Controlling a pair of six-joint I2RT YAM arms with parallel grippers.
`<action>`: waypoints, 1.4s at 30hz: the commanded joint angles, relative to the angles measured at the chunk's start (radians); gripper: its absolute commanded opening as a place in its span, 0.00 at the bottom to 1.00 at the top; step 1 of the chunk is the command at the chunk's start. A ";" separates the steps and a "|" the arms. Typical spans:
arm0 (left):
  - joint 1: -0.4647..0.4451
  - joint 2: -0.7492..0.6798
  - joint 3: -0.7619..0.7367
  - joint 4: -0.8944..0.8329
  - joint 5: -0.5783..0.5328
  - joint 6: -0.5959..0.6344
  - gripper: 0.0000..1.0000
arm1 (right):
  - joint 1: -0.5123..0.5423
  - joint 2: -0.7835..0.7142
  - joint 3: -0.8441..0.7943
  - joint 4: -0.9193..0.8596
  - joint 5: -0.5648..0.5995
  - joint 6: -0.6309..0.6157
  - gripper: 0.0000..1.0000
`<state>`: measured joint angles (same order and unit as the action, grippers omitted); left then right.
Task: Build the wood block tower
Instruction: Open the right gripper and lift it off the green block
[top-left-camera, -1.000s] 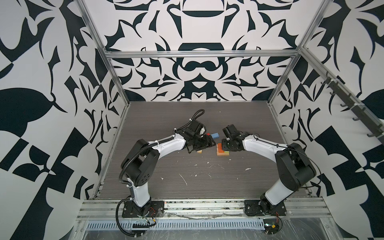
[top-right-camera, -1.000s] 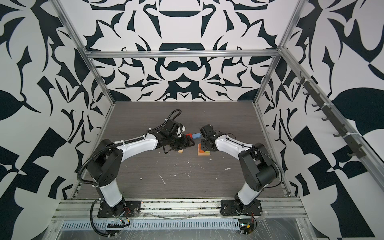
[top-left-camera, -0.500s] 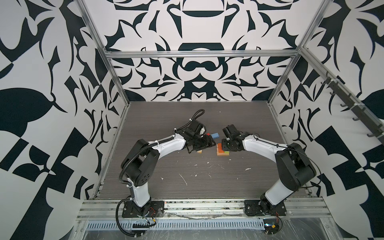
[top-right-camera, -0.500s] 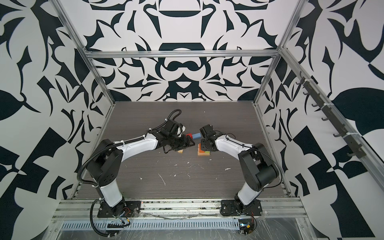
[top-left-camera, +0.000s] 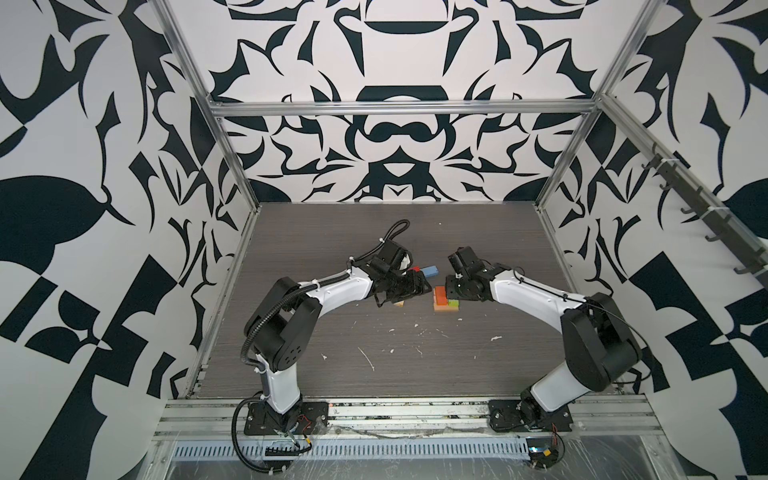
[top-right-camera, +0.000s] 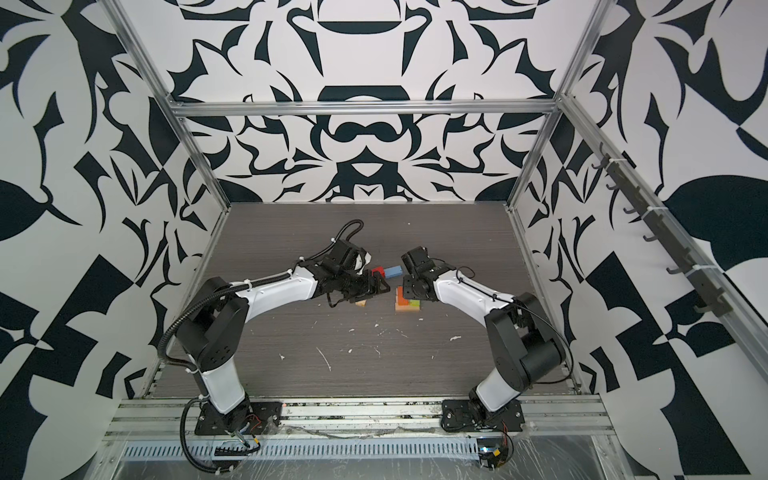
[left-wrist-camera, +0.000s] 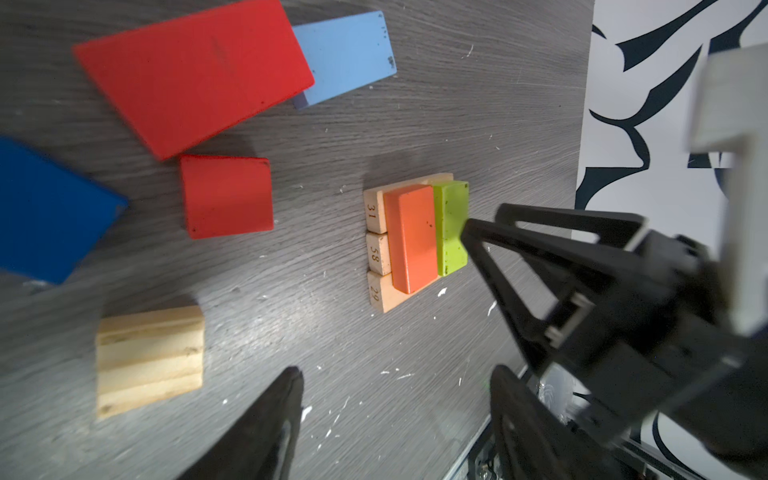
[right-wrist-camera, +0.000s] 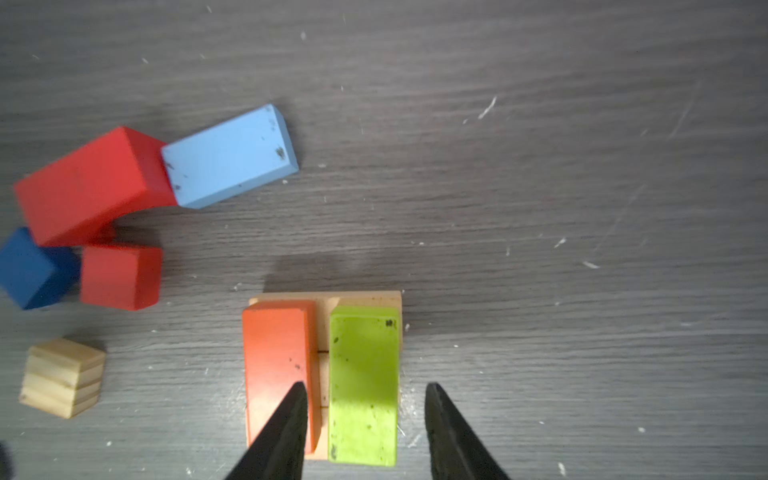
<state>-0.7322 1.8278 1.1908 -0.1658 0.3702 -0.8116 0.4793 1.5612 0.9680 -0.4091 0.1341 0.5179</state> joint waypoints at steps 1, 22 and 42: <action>-0.001 0.032 0.025 0.021 0.023 -0.013 0.74 | -0.014 -0.049 0.014 -0.033 0.038 -0.010 0.55; -0.021 0.100 0.058 0.055 0.033 -0.045 0.74 | -0.110 -0.079 -0.093 -0.020 0.035 0.004 0.83; -0.027 0.126 0.096 0.065 0.056 -0.054 0.74 | -0.120 -0.038 -0.123 0.008 0.015 -0.001 0.84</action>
<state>-0.7528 1.9327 1.2552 -0.1127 0.4049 -0.8581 0.3630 1.5204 0.8444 -0.4149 0.1490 0.5156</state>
